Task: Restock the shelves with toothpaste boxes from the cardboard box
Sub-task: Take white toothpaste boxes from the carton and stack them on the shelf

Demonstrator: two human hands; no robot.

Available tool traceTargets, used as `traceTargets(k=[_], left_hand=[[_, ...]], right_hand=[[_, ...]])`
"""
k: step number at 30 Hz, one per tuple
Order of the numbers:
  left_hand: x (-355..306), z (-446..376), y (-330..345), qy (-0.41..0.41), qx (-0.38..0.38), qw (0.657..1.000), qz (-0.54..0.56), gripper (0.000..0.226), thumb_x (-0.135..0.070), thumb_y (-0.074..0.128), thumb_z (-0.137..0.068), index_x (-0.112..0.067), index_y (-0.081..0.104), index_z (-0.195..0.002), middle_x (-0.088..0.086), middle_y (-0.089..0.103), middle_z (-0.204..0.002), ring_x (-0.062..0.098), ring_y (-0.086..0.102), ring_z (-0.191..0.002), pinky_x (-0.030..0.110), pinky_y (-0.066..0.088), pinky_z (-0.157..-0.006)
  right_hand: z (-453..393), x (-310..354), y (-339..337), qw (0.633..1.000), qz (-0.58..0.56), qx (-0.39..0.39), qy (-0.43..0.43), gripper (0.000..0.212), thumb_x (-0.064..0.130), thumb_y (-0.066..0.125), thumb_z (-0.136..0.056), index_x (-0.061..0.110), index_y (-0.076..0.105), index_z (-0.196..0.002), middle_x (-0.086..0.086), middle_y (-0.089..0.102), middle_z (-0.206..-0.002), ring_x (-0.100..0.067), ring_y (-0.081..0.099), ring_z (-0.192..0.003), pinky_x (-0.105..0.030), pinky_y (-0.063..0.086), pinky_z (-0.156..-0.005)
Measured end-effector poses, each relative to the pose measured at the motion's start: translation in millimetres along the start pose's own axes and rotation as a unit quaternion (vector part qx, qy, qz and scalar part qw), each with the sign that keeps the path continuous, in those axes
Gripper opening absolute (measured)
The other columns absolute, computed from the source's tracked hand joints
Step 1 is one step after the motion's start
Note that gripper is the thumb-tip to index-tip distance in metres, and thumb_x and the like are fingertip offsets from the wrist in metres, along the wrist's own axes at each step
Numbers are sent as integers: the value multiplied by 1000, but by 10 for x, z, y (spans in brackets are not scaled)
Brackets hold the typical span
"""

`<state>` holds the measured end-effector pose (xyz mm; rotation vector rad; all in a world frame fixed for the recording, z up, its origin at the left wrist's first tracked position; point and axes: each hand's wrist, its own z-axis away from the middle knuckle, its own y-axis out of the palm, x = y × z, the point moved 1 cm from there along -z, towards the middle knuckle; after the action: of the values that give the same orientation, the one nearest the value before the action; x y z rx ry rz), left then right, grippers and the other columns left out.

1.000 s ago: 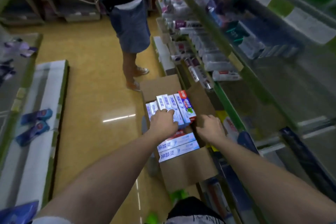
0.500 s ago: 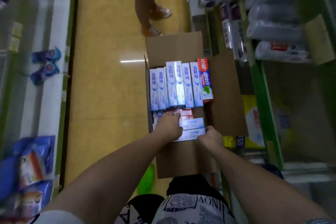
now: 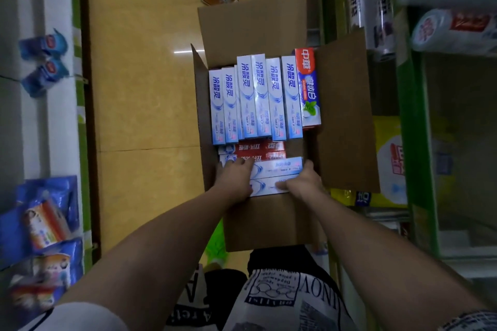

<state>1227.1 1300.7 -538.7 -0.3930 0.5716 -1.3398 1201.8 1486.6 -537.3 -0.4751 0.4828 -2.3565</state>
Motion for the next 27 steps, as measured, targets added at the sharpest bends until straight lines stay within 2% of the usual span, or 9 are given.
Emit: traceTargets(k=[4, 9, 13, 17, 19, 21, 25, 27], left_hand=[[-50, -11, -78, -6, -9, 1000, -22, 71, -36, 76, -82, -23, 40, -141, 9, 51, -140, 31, 49, -126, 53, 41, -107], [-64, -4, -179, 3, -28, 998, -58, 68, -39, 82, -77, -23, 50, -135, 7, 55, -134, 28, 54, -120, 47, 49, -99], [-30, 52, -241, 26, -71, 994, -73, 47, -32, 78, -79, -23, 58, -121, 4, 60, -123, 24, 59, -109, 39, 54, -87], [-21, 144, -334, 34, -76, 995, -52, 34, -25, 73, -82, -20, 60, -113, 6, 62, -118, 24, 58, -104, 37, 54, -85], [-19, 190, -381, 38, -71, 996, -36, 34, -30, 73, -80, -20, 59, -111, 4, 60, -117, 23, 55, -105, 38, 54, -86], [-11, 240, -418, 39, -71, 996, -23, 42, -38, 76, -76, -23, 58, -111, 2, 58, -117, 22, 53, -107, 40, 54, -88], [-14, 342, -499, 42, -87, 995, -4, 50, -54, 70, -77, -27, 55, -116, -1, 58, -117, 20, 54, -106, 42, 55, -87], [-26, 402, -563, 37, -94, 995, 8, 48, -60, 66, -80, -27, 54, -113, -1, 60, -112, 18, 57, -100, 41, 56, -84]], right_hand=[[-27, -14, 12, 1000, -17, -6, 2, 81, 20, 92, -63, 19, 43, -128, -4, 63, -121, -26, 60, -113, -41, 53, -92], [25, -75, -40, 998, -60, -34, 0, 78, 17, 91, -61, 22, 48, -125, -3, 65, -117, -25, 62, -108, -43, 53, -93], [104, -89, -73, 998, -32, -52, -26, 89, 27, 93, -53, 25, 47, -129, -1, 64, -118, -25, 61, -109, -43, 53, -92], [193, -118, -139, 996, -71, -37, -49, 84, 22, 95, -54, 23, 46, -123, -2, 62, -119, -23, 61, -107, -40, 53, -92], [264, -140, -183, 993, -83, -28, -77, 82, 24, 96, -53, 26, 42, -115, -1, 61, -117, -20, 62, -103, -38, 54, -90], [350, -151, -221, 991, -68, -40, -109, 82, 31, 97, -52, 28, 43, -114, -1, 56, -118, -20, 59, -105, -41, 54, -93], [522, -127, -252, 984, -53, -89, -148, 98, 38, 95, -54, 21, 39, -133, -3, 51, -130, -22, 54, -118, -46, 51, -98], [604, -103, -241, 979, -49, -94, -172, 97, 41, 94, -56, 21, 39, -133, -2, 53, -131, -21, 55, -119, -44, 52, -96]])
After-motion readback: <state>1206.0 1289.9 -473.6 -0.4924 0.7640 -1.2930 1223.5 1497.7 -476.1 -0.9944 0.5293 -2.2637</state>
